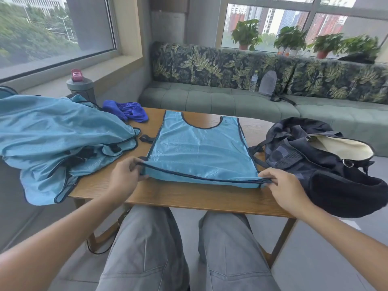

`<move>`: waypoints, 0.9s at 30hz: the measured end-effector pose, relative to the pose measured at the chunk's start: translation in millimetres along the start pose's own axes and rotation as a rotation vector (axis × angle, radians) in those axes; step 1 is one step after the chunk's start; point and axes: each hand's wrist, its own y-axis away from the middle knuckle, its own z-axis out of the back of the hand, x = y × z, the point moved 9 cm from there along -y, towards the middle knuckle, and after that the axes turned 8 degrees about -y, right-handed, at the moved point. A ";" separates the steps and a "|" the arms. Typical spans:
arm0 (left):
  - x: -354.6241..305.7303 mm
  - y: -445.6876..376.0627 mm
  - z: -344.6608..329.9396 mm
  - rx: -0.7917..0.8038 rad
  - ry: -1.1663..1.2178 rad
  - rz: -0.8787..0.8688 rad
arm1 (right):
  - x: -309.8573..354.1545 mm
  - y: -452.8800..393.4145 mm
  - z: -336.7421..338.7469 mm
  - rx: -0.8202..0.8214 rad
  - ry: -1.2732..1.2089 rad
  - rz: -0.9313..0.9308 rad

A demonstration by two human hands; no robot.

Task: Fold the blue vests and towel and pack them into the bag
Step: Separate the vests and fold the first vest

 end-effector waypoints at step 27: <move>18.8 70.8 10.8 0.163 -0.322 -0.322 | -6.4 87.3 -6.4 -0.037 -0.032 0.116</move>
